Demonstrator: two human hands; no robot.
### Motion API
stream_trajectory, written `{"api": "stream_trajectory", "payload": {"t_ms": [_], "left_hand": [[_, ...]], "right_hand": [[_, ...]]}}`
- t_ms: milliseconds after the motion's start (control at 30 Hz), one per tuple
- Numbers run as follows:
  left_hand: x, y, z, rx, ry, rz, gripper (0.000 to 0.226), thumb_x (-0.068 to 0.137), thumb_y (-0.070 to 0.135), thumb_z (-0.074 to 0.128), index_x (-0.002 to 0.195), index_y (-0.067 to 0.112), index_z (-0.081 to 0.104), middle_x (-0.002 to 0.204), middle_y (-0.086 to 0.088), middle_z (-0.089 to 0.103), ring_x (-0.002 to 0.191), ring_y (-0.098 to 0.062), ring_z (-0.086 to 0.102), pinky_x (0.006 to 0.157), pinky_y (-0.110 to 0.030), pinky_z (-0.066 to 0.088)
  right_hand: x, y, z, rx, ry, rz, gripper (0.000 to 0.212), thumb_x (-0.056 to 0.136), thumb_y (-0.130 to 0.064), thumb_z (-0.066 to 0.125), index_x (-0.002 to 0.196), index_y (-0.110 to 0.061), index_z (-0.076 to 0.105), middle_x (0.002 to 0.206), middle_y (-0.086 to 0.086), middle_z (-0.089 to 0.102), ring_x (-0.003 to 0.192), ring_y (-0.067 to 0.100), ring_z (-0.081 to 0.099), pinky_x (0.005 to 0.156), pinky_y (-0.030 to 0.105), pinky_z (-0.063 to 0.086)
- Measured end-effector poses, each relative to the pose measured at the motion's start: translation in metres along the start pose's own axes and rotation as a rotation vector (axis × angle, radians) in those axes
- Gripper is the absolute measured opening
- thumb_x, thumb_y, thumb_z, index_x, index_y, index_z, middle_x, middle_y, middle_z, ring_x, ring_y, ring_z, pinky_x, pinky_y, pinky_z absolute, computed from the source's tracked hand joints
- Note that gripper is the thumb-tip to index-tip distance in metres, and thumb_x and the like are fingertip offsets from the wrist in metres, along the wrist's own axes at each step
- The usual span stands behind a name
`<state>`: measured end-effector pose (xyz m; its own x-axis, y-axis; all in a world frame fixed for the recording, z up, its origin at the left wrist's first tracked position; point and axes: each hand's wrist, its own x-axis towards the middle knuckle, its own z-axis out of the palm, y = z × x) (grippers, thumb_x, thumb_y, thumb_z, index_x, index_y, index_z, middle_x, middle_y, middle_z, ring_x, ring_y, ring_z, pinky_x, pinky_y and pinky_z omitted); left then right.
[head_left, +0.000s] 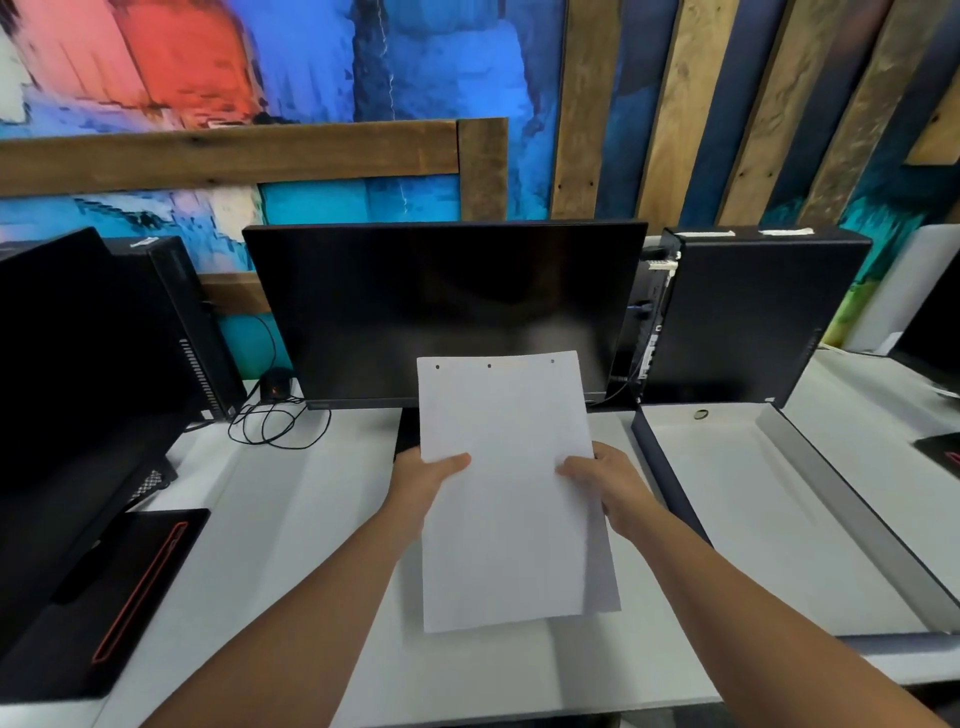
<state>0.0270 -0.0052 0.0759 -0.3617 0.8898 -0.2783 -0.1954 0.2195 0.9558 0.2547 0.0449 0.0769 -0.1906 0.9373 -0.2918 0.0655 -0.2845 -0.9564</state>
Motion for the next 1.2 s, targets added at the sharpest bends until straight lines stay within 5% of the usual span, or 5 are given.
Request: {"api": "stream_trajectory", "payload": {"t_ms": [300,400,733,867,1200], "left_hand": [[-0.013,-0.004,0.059,0.079,-0.075,-0.073,0.026,0.083,0.000,0.064,0.108,0.004,0.065,0.092,-0.007,0.068,0.087,-0.027,0.065,0.085,-0.040,0.053],[-0.021,-0.005,0.088,0.108,-0.090,-0.104,0.022,0.084,-0.002,0.054,0.100,0.010,0.062,0.089,-0.006,0.066,0.081,-0.023,0.062,0.072,-0.033,0.051],[-0.031,-0.026,0.197,0.180,-0.133,-0.219,0.027,0.081,-0.005,0.041,0.099,0.006,0.057,0.092,-0.015,0.056,0.081,-0.030,0.053,0.077,-0.036,0.045],[-0.033,-0.041,0.232,0.170,-0.196,-0.214,0.024,0.081,-0.007,0.045,0.093,0.005,0.061,0.083,-0.011,0.062,0.070,-0.027,0.058,0.061,-0.027,0.048],[-0.027,-0.074,0.299,0.257,-0.206,-0.228,0.021,0.083,-0.014,0.050,0.091,0.001,0.062,0.100,-0.016,0.063,0.087,-0.028,0.062,0.079,-0.035,0.054]], "right_hand": [[-0.014,0.004,-0.057,-0.069,0.125,-0.015,0.021,0.065,-0.005,0.065,0.085,0.000,0.066,0.089,0.018,0.070,0.075,0.032,0.066,0.072,0.043,0.056],[-0.016,0.004,-0.090,-0.087,0.176,-0.022,0.011,0.070,0.000,0.066,0.081,-0.004,0.065,0.086,0.015,0.070,0.073,0.032,0.066,0.071,0.041,0.055],[-0.022,0.005,-0.203,-0.172,0.254,0.035,0.017,0.068,-0.004,0.063,0.084,-0.009,0.059,0.078,0.010,0.064,0.064,0.025,0.057,0.062,0.029,0.045],[-0.019,0.009,-0.246,-0.223,0.335,0.068,0.027,0.065,-0.006,0.065,0.090,-0.012,0.057,0.081,0.008,0.063,0.069,0.025,0.056,0.057,0.027,0.042],[-0.011,0.039,-0.327,-0.309,0.434,0.112,0.026,0.074,0.006,0.060,0.095,-0.008,0.055,0.087,0.012,0.060,0.069,0.025,0.054,0.054,0.026,0.040]]}}
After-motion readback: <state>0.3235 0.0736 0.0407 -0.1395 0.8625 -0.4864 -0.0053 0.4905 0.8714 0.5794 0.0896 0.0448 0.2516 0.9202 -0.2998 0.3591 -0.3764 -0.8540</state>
